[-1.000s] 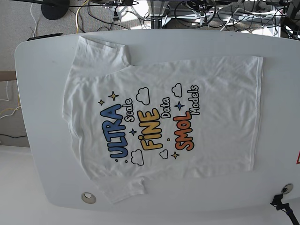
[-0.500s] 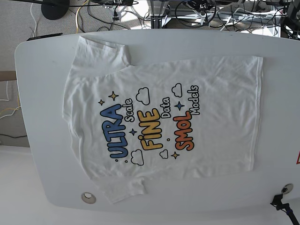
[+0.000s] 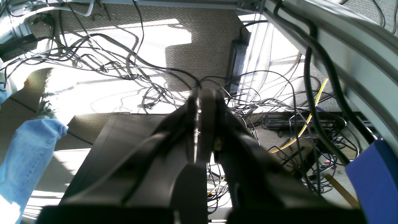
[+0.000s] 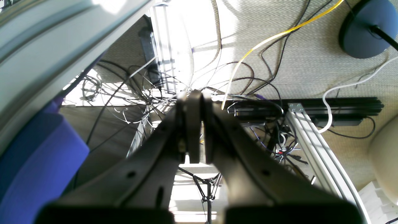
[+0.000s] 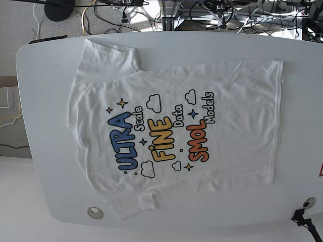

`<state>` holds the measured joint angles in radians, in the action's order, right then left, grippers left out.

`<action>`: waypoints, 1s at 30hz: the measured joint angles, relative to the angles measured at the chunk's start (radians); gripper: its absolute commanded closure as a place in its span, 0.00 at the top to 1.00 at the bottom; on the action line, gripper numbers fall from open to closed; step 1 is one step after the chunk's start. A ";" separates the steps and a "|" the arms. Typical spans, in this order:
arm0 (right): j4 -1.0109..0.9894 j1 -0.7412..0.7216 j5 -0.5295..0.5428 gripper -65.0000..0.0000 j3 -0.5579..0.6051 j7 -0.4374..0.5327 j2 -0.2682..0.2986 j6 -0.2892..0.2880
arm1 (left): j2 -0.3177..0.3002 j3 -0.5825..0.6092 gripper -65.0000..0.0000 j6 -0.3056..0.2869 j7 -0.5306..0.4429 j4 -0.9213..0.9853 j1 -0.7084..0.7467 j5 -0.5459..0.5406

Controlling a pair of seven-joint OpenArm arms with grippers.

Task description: Fold the T-shirt properly

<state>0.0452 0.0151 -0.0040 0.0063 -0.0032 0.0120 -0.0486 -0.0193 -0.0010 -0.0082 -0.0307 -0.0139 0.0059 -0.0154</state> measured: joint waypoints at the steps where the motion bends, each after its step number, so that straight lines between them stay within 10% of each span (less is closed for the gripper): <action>1: 0.000 0.000 0.000 0.01 0.000 0.002 0.000 0.000 | 0.000 0.000 0.00 0.000 0.000 -0.001 0.000 0.000; 30: -0.002 -0.001 -0.019 0.00 -0.005 -0.005 0.008 -0.004 | -0.003 -0.001 0.00 -0.003 -0.015 -0.011 0.019 0.004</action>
<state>0.0437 0.0143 -0.0227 0.0013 -0.0086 0.0196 -0.0525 -0.0223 -0.0021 -0.0109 -0.0456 -0.0254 0.0250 -0.0116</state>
